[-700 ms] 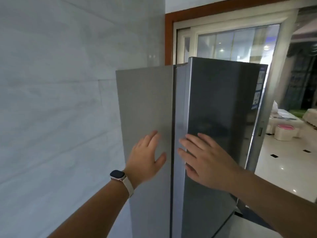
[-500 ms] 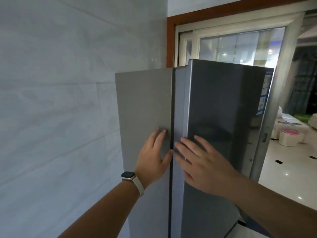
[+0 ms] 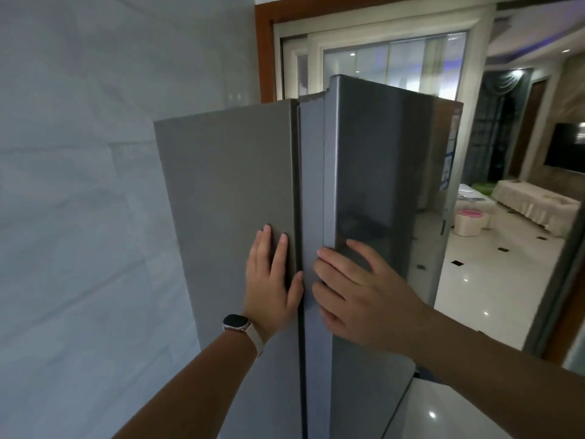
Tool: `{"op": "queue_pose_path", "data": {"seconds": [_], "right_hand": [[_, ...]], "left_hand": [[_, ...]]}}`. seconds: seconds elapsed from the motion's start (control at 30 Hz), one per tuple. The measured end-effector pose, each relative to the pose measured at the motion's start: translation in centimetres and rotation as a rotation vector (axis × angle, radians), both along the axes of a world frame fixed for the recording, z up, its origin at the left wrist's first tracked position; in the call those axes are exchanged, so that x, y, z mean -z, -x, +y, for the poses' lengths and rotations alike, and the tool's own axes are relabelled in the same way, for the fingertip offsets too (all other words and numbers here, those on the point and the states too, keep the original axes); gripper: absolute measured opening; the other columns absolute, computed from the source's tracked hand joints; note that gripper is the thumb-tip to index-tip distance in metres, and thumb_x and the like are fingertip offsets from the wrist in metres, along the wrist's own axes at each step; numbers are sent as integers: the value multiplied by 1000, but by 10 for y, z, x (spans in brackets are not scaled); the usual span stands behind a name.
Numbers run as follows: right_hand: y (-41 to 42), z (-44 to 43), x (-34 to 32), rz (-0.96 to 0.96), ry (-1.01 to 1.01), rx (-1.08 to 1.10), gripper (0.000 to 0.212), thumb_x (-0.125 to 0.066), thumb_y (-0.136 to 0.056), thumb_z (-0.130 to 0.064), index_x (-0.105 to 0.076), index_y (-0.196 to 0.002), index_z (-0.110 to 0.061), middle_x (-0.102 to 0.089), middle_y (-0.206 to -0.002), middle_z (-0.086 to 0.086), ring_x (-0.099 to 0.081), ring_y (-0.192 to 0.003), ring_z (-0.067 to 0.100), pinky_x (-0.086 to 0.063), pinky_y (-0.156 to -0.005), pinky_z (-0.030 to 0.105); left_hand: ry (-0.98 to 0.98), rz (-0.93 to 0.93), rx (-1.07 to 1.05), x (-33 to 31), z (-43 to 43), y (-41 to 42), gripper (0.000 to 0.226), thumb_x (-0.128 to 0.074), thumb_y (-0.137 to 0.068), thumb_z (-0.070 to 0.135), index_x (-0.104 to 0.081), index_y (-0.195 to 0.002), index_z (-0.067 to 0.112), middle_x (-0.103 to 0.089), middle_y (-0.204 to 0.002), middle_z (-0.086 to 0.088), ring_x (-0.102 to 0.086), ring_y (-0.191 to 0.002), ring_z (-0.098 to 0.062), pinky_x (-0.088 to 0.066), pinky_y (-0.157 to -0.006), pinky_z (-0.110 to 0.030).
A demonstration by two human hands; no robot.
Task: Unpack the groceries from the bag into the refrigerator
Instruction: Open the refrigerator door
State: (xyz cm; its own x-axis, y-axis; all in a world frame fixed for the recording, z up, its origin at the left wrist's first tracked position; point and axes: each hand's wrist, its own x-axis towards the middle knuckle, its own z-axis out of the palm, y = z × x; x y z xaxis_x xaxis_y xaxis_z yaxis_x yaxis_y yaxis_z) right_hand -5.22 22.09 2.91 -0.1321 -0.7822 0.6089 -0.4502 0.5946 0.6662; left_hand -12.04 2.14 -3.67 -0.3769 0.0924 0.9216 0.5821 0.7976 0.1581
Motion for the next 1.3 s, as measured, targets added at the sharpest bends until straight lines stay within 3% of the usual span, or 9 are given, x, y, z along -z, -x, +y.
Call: {"op": "queue_pose_path", "data": {"seconds": [0.27, 0.4, 0.93, 1.17, 1.3], "right_hand": [[1, 3, -3, 2, -43, 49, 27, -51, -96, -35, -66, -104, -14, -64, -121, 11, -48, -128, 27, -34, -111, 52], [0, 2, -2, -25, -41, 75, 26, -52, -95, -34, -67, -102, -14, -65, -120, 12, -51, -128, 27, -36, -110, 52], [-14, 5, 3, -41, -47, 183, 25, -58, -91, -32, -69, -102, -12, -66, -117, 13, -48, -126, 28, -32, -112, 48], [-40, 36, 10, -10, 33, 202, 28, -65, -83, -28, -62, -104, -10, -61, -122, 16, -50, -123, 32, -35, -111, 47], [-59, 41, 14, -26, 67, 277, 29, -65, -84, -25, -62, -108, -9, -60, -125, 17, -48, -126, 33, -39, -109, 48]], "left_hand": [[-15, 139, 68, 4, -2, 21, 59, -35, -100, 50, -22, -150, 21, -21, -155, -21, -24, -143, -42, -17, -120, -47], [-12, 161, 82, 4, -2, 24, 58, -34, -101, 51, -24, -149, 21, -23, -153, -21, -26, -142, -42, -24, -114, -55], [-27, 150, 97, 3, -3, 21, 57, -36, -101, 51, -26, -148, 22, -27, -152, -19, -28, -141, -40, -35, -106, -62], [-29, 110, 109, 2, -3, 21, 56, -36, -102, 50, -35, -146, 14, -26, -152, -21, -27, -141, -42, -32, -108, -65], [-6, 117, 103, 3, -5, 18, 61, -48, -97, 45, -36, -145, 9, -27, -153, -27, -25, -142, -45, -27, -111, -63]]}}
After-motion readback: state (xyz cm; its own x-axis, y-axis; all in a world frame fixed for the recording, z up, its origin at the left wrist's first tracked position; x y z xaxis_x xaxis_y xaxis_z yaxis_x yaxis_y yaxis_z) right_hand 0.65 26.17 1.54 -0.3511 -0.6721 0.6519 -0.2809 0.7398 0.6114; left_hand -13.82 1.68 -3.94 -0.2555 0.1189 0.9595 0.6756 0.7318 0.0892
